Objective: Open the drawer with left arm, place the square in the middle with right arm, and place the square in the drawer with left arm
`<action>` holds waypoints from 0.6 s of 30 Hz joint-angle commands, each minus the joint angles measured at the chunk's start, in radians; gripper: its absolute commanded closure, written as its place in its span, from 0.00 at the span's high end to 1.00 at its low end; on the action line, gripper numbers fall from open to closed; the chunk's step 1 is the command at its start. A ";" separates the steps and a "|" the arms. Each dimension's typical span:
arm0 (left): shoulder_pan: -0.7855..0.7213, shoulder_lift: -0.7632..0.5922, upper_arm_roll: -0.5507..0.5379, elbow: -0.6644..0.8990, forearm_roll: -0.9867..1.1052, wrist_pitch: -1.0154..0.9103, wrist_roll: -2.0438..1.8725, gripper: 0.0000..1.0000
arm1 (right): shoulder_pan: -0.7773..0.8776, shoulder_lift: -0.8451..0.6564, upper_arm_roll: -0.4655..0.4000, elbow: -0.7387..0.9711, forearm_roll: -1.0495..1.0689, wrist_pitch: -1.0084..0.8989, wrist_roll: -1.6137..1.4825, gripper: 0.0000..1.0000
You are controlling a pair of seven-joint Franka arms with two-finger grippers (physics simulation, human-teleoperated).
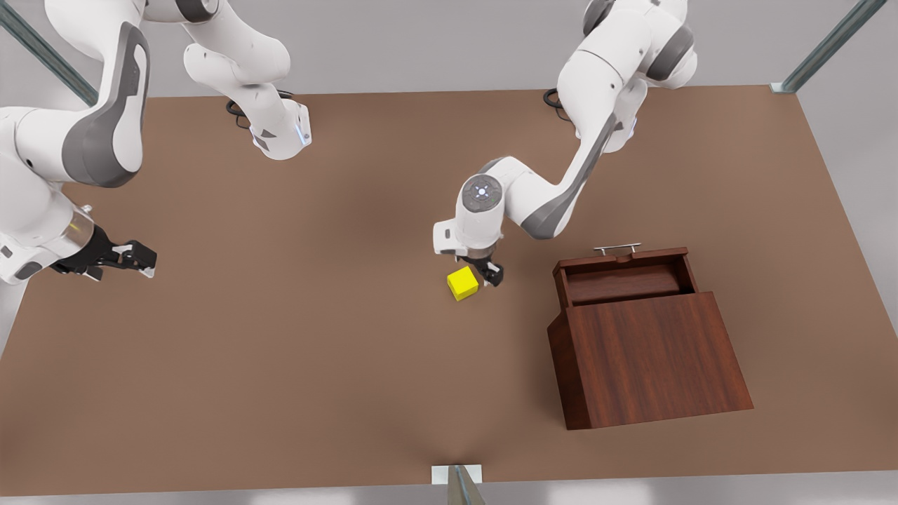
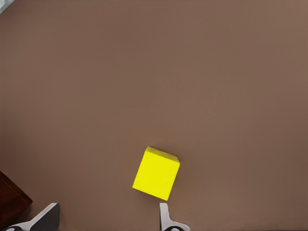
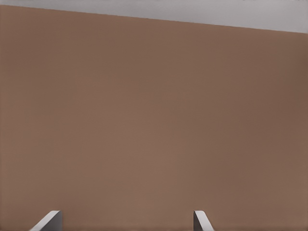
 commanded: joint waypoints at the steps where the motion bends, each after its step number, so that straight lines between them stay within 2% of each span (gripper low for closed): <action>1: 0.000 0.009 0.000 0.004 0.044 0.003 0.010 1.00 | 0.000 0.000 0.000 0.000 0.000 0.001 0.000 1.00; 4: -0.015 0.118 0.000 0.103 0.042 0.005 0.115 1.00 | -0.002 0.000 0.000 0.000 0.000 0.004 0.002 1.00; 7: -0.020 0.170 -0.015 0.119 0.032 0.049 0.165 1.00 | 0.001 0.000 0.000 0.000 0.000 0.006 0.000 1.00; 18: -0.044 0.170 -0.035 0.004 0.082 0.100 0.185 1.00 | 0.000 0.002 0.000 -0.002 0.000 0.028 0.000 1.00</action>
